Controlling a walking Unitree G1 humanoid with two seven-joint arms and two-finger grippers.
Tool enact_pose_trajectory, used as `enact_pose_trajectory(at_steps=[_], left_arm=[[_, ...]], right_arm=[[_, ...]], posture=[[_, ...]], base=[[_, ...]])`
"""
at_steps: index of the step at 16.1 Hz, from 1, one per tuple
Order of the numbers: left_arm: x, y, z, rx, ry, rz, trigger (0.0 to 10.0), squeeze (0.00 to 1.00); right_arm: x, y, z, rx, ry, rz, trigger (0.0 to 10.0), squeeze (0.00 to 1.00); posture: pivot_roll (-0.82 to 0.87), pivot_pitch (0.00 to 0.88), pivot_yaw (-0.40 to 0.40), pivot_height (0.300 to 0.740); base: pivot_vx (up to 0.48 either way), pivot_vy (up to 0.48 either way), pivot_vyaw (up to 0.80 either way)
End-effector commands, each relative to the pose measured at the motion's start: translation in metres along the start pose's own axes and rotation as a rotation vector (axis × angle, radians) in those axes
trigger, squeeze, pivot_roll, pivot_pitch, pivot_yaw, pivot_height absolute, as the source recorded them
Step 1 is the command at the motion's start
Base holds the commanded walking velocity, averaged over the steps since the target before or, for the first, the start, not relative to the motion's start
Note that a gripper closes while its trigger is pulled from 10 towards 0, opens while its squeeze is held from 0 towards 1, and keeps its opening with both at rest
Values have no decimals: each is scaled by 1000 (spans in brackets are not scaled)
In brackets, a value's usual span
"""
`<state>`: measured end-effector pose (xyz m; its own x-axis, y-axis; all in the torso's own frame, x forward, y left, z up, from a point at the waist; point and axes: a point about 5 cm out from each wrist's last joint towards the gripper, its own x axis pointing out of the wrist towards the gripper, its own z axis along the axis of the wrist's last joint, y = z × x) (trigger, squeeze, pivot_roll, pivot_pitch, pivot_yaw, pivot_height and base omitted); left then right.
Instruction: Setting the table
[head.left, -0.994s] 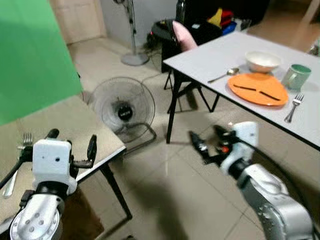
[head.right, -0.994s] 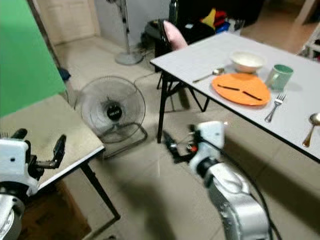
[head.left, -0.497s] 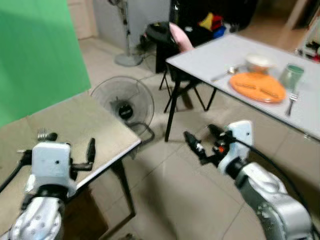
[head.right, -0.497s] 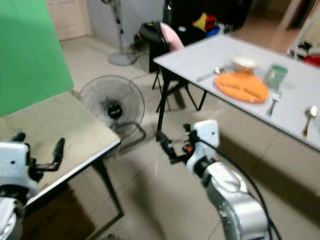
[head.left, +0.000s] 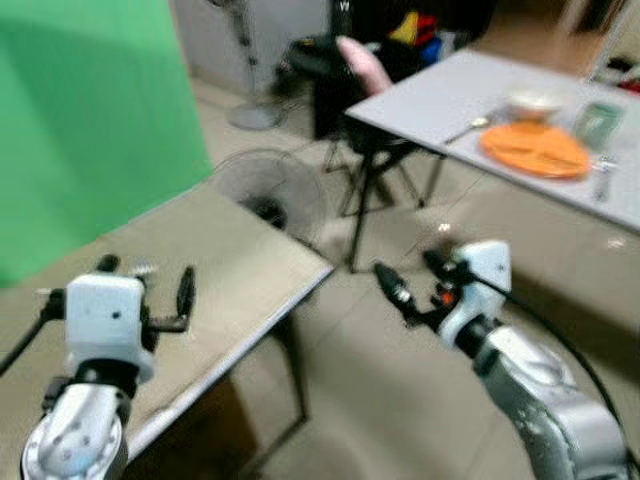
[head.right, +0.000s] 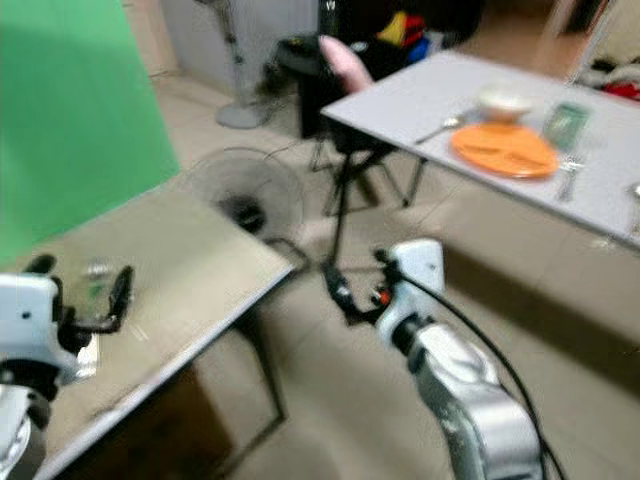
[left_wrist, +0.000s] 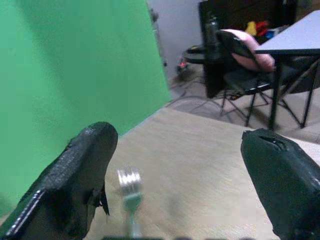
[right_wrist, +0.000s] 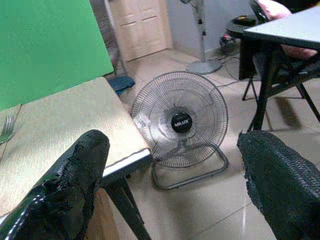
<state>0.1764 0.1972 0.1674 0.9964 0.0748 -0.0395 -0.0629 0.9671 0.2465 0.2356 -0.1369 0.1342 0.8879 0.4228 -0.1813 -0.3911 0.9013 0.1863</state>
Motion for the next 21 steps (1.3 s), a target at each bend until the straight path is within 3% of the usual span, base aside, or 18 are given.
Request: enact_pose_trajectory(at_steps=[1,6,9,13,14,17,19,20,21], left_arm=[[1,3,0,16,8,6,10000,0],[2,2,0,15,11,0,10000,0],[9,4,2,14,6,16,10000,0],[17,-6,-5,-65,64,-34,10000,0],[21,-11,-9,-120,93,-64,10000,1000],[35,-21,-20,-173,195,-150,10000,1000],[55,-23,-33,-138,283,-169,10000,1000],[60,-23,-37,-126,316,-183,10000,894],[72,-25,-39,-138,346,-218,10000,118]], right_arm=[[2,3,4,3,-13,11,10000,0],[2,2,4,-8,-12,0,10000,0],[1,2,6,-8,-18,-3,10000,0],[1,2,8,-18,-16,0,10000,0],[2,2,10,-39,-5,21,10000,0],[3,5,13,-96,28,79,10000,0],[4,6,18,-142,50,144,10000,0],[3,7,19,-154,57,172,10000,0],[2,10,22,-178,72,225,10000,0]], posture=[[1,0,25,740],[1,0,23,740],[-5,0,26,740],[-12,0,27,740],[-16,0,23,740],[-19,0,16,740],[-30,0,12,740],[-32,2,12,740],[-32,3,11,740]], base=[[0,390,-800],[0,383,-160],[0,-419,0],[0,-120,0],[0,0,0],[0,0,0],[0,0,0],[0,0,0],[0,0,0]])
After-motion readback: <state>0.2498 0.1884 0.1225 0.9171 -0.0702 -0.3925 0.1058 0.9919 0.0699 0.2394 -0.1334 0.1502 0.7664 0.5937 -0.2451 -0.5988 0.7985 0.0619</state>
